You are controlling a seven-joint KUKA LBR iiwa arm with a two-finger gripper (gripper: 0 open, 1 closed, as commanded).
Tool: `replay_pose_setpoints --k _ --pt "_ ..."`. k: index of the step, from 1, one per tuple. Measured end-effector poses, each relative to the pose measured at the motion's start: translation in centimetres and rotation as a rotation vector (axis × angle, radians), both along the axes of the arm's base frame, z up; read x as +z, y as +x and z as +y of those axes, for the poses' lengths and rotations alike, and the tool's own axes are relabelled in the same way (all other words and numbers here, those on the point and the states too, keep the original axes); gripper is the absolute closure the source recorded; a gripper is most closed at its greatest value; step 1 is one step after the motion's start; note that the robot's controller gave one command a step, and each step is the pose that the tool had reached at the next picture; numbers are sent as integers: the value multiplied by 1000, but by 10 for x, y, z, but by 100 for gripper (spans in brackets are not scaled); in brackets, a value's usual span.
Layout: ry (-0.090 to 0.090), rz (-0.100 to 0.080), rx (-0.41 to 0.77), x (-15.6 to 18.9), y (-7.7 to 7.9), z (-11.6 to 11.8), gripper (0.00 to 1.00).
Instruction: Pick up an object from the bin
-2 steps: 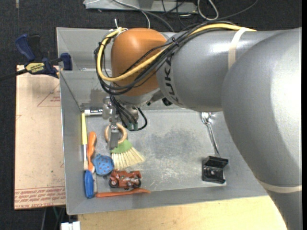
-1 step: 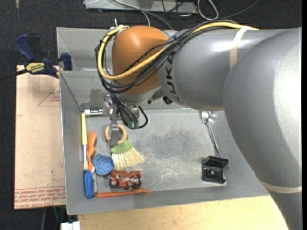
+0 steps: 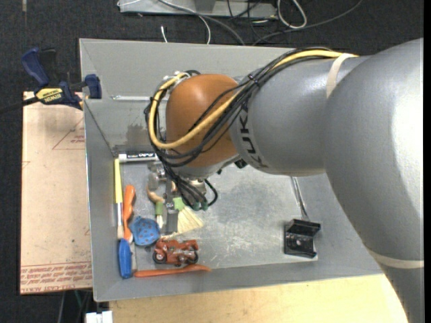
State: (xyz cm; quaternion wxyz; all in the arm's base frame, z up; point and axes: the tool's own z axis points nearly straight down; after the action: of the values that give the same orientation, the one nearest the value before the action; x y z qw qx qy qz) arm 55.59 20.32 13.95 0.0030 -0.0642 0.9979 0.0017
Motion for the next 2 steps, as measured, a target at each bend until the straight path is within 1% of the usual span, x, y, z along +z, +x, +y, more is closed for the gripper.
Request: replay_pose_setpoints --k 1,2 --pt "-3 6 288 3 -64 -35 0" --pt "-3 10 462 -23 -69 -30 0"
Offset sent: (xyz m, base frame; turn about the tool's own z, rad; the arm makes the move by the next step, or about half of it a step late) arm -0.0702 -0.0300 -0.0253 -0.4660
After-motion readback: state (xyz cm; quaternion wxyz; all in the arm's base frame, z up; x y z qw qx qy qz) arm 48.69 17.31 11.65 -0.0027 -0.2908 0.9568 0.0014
